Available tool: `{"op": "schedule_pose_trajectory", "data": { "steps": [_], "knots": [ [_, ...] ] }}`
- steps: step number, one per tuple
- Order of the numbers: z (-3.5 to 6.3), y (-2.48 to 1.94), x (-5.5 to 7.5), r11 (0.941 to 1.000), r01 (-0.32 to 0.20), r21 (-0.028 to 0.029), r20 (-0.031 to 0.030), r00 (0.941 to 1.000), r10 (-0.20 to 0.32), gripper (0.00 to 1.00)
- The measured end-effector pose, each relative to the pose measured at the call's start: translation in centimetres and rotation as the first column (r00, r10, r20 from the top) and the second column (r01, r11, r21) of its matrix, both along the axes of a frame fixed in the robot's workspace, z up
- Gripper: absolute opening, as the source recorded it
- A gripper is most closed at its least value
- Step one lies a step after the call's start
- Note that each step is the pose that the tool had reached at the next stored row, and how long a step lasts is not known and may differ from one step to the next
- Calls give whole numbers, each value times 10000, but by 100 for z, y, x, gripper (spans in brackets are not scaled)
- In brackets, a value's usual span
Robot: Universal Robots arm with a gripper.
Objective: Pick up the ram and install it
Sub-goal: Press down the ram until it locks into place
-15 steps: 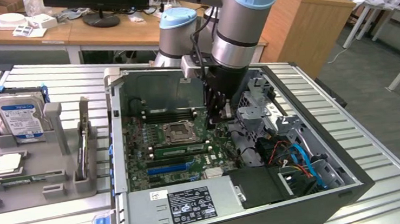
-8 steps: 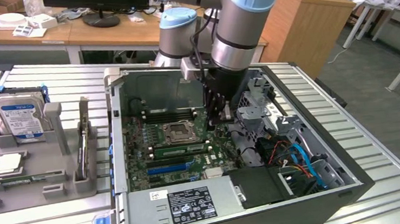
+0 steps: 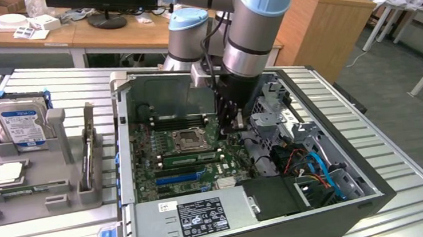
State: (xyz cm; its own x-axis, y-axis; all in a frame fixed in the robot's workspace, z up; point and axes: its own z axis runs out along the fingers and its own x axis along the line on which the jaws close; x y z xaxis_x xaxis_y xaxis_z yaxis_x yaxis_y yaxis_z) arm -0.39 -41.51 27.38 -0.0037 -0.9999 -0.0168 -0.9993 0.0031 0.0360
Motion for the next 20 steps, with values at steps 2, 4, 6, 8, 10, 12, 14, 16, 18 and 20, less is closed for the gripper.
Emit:
{"op": "schedule_pose_trajectory", "data": {
  "steps": [2, 4, 6, 8, 10, 12, 14, 16, 18, 20],
  "knots": [
    [-12, 0, 0, 10000, 0, 1, 0, 10000, 0, 11],
    [-23, 0, 0, 10000, 0, 0, 0, 10000, 0, 11],
    [-34, 0, 0, 10000, 0, 1, 0, 10000, 0, 11],
    [-46, 0, 0, 10000, 0, 1, 0, 10000, 0, 11],
    [-57, 0, 0, 10000, 0, 0, 0, 10000, 0, 11],
    [-68, 0, 0, 10000, 0, 1, 0, 10000, 0, 11],
    [-79, 0, 0, 10000, 0, 0, 0, 10000, 0, 11],
    [-91, 0, 0, 10000, 0, 0, 0, 10000, 0, 11],
    [-102, 0, 0, 10000, 0, 0, 0, 10000, 0, 11],
    [-113, 0, 0, 10000, 0, 0, 0, 10000, 0, 11]
  ]
}}
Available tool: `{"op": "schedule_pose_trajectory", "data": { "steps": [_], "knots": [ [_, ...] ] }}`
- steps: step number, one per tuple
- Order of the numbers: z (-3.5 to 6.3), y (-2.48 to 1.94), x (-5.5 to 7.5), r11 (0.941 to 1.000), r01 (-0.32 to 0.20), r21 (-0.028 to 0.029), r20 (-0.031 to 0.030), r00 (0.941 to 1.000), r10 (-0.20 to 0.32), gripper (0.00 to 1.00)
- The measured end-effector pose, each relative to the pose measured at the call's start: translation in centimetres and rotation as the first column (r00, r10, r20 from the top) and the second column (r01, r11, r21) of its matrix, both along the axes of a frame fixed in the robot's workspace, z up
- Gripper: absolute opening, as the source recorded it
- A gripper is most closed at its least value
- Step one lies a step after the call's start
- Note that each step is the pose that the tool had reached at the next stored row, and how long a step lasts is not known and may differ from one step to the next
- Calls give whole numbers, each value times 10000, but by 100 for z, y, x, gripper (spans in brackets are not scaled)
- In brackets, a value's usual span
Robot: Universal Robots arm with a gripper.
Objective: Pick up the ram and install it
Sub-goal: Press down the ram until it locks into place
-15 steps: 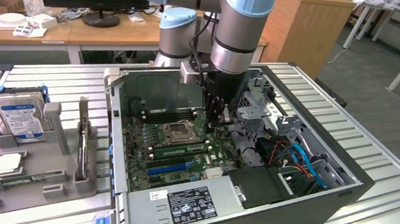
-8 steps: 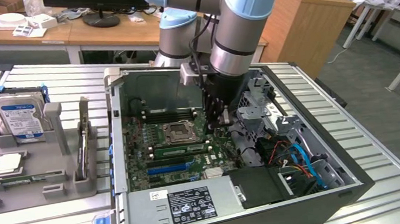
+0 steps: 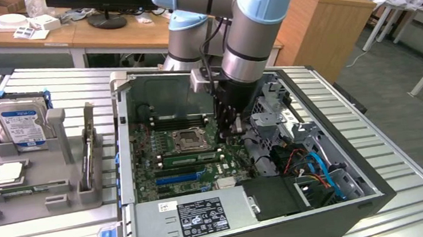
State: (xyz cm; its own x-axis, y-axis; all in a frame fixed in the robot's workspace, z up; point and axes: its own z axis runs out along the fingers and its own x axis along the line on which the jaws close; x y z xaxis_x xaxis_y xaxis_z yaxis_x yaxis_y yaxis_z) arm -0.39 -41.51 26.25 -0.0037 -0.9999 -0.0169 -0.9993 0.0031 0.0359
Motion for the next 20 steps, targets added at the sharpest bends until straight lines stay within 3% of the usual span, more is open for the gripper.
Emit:
{"op": "schedule_pose_trajectory", "data": {
  "steps": [20],
  "knots": [
    [-96, 0, 0, 10000, 0, -1, -1, 10000, 0, 11]
  ]
}}
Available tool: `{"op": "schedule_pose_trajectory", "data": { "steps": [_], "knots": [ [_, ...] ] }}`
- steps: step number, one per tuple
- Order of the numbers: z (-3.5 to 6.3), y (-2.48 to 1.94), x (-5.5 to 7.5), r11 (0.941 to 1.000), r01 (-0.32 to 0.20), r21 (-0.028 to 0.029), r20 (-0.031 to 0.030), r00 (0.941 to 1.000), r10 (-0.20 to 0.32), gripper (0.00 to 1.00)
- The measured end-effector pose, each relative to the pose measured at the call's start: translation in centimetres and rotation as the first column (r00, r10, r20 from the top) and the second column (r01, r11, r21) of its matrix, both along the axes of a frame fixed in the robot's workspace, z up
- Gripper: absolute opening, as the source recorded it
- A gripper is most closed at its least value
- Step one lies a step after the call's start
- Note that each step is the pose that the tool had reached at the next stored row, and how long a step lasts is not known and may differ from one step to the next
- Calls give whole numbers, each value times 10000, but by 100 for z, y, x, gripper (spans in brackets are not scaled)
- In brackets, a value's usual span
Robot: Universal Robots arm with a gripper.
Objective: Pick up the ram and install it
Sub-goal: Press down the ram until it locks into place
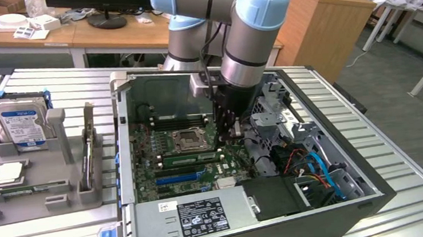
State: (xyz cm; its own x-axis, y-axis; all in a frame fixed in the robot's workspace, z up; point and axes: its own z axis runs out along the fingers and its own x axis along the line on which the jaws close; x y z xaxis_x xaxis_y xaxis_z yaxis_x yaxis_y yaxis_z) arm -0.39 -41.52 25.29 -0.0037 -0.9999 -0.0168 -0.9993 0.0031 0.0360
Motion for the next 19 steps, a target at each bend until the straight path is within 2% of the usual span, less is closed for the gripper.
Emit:
{"op": "schedule_pose_trajectory", "data": {
  "steps": [19],
  "knots": [
    [-75, 0, 0, 10000, 0, 0, 1, 10000, 0, 11]
  ]
}}
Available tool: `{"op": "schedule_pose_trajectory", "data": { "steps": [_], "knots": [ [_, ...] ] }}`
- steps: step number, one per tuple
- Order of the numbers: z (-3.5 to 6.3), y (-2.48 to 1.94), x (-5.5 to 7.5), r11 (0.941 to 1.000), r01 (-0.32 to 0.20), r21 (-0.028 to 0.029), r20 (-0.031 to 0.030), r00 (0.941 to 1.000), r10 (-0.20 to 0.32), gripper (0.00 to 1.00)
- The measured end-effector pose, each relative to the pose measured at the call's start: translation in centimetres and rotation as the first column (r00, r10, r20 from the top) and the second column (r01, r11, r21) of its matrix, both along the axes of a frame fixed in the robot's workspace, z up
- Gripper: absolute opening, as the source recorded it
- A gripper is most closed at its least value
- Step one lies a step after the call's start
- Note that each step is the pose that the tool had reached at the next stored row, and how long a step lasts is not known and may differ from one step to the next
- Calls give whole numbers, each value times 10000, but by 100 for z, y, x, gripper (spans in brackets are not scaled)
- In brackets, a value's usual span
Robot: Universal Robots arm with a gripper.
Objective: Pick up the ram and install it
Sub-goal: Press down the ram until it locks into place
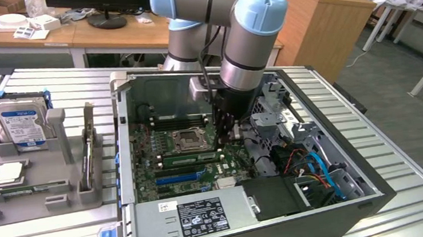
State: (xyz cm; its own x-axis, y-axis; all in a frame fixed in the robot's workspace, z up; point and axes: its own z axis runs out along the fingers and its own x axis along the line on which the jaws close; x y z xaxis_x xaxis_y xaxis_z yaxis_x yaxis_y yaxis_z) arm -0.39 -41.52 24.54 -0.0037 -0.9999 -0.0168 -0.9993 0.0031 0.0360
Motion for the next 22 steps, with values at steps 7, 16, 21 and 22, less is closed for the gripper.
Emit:
{"op": "schedule_pose_trajectory", "data": {
  "steps": [7, 16, 21, 22],
  "knots": [
    [-29, 0, 0, 10000, 0, 0, 0, 10000, 0, 11],
    [-36, 0, 3, 10000, 2, 0, 0, 10000, -2, 11],
    [-36, 0, 32, 10000, 0, 2, 0, 10000, 0, 11],
    [-36, 0, 38, 10000, 0, 1, 0, 10000, 0, 11]
  ]
}}
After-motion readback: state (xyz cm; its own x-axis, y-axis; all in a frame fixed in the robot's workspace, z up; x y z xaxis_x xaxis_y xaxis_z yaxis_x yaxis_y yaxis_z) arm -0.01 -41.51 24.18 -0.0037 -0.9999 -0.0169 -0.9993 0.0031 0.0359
